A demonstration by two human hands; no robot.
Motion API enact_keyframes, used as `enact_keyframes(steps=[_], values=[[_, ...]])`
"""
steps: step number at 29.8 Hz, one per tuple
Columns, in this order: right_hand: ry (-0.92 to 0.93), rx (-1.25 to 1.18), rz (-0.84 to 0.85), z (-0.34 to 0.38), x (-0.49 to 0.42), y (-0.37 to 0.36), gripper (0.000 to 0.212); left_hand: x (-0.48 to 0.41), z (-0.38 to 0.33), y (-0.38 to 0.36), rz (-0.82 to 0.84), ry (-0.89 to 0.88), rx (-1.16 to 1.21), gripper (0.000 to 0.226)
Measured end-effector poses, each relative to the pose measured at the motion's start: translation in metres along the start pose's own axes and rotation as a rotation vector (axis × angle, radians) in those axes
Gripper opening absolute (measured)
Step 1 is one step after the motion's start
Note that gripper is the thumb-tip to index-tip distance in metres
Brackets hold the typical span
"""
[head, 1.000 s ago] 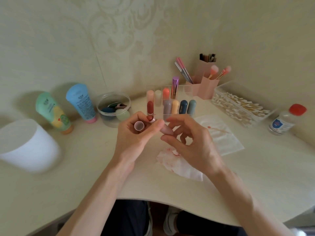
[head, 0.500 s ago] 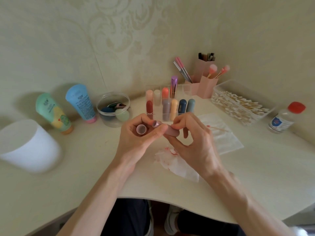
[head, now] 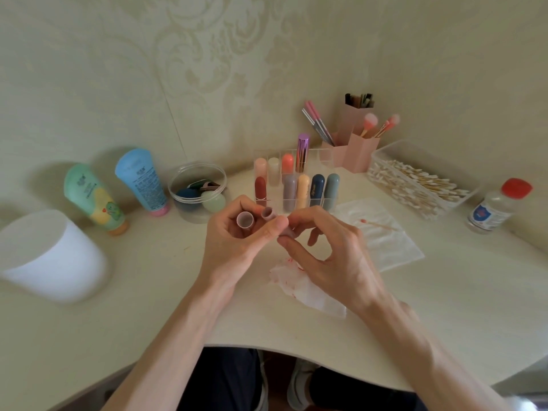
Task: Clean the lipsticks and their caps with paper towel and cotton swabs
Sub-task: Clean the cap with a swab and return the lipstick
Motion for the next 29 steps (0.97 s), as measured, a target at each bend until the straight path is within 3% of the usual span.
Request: enact_keyframes(steps=[8, 12, 15, 17, 20, 24, 26, 29], values=[[-0.062, 0.03, 0.07, -0.004, -0.002, 0.004, 0.016, 0.0, -0.001, 0.002, -0.002, -0.042, -0.013, 0.025], [-0.238, 0.115, 0.356, -0.033, 0.006, 0.011, 0.026, 0.0, 0.001, 0.006, -0.033, -0.051, -0.051, 0.027], [-0.199, 0.129, 0.496, -0.036, 0.015, 0.004, 0.031, 0.0, 0.0, 0.005, -0.02, -0.077, -0.072, 0.025], [-0.167, 0.113, 0.51, -0.036, 0.02, -0.004, 0.022, 0.0, -0.001, 0.004, -0.014, -0.104, -0.09, 0.025], [-0.267, 0.153, 0.316, -0.048, 0.012, 0.014, 0.006, 0.0, -0.004, 0.001, 0.007, -0.139, -0.122, 0.025], [-0.317, 0.243, -0.062, -0.048, 0.003, 0.057, 0.016, 0.003, -0.003, -0.004, 0.045, -0.149, -0.209, 0.024], [-0.26, 0.086, -0.136, -0.034, 0.001, 0.056, 0.02, 0.003, 0.0, -0.007, 0.066, -0.135, -0.246, 0.025], [-0.224, -0.088, -0.099, -0.019, -0.001, 0.04, 0.019, 0.003, 0.003, -0.01, 0.079, -0.142, -0.297, 0.028]])
Point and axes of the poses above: each hand's wrist, its own x-axis away from the middle knuckle, its own y-axis out of the back of the hand, z = x × y, the point moved 9 cm from there along -x, towards the middle knuckle, and after that the axes turned 1 degree about y, right-handed, at the moved point
